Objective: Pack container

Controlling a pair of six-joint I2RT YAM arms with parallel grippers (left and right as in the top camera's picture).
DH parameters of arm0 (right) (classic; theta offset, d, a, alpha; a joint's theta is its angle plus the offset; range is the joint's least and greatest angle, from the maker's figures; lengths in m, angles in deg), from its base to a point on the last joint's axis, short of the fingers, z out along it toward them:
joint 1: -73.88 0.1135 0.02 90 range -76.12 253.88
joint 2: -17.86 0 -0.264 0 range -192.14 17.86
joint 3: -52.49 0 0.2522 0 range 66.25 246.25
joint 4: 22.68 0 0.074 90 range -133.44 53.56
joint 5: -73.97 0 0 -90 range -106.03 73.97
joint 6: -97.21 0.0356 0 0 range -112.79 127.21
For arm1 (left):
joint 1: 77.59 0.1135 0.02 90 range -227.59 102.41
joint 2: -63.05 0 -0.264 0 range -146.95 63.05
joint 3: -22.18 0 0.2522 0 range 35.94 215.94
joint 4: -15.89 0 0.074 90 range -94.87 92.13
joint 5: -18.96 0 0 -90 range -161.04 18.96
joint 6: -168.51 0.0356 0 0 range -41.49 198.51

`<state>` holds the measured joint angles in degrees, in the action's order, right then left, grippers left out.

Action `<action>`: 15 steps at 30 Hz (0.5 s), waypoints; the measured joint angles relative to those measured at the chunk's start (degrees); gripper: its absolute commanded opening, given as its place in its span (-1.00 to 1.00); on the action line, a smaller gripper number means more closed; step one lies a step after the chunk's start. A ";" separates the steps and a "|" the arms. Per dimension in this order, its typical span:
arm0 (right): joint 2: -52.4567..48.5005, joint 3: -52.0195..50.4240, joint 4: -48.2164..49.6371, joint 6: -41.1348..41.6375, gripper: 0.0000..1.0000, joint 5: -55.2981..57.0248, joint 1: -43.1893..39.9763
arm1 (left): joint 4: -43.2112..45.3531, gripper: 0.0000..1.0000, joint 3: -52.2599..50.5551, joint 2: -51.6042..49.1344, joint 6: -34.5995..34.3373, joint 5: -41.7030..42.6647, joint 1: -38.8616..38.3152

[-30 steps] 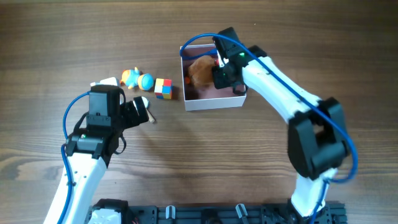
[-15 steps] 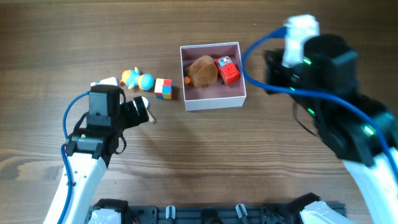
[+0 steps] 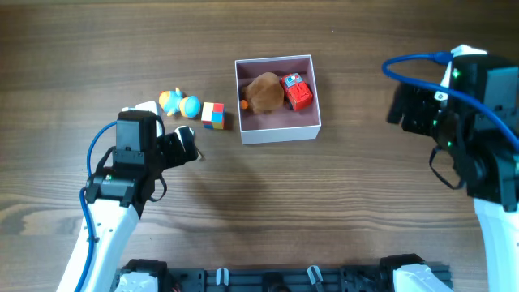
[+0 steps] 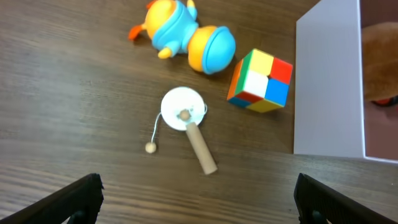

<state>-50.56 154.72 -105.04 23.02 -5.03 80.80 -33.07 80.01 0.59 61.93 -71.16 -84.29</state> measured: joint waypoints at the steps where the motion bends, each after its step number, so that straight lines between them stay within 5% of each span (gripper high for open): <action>1: -0.44 0.00 0.02 0.00 0.99 0.00 0.00 | -0.74 0.99 0.31 0.00 0.00 0.04 0.00; 8: -3.58 0.00 0.09 0.00 0.99 0.00 -0.02 | -7.41 0.99 10.95 -2.89 0.87 0.94 0.00; 15: -6.62 0.00 0.22 0.00 0.99 0.00 0.00 | -12.28 0.89 22.18 -18.53 4.39 1.25 -0.09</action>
<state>-57.18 154.72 -104.82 23.02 -5.03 80.80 -45.36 102.20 -17.94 66.32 -69.91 -84.38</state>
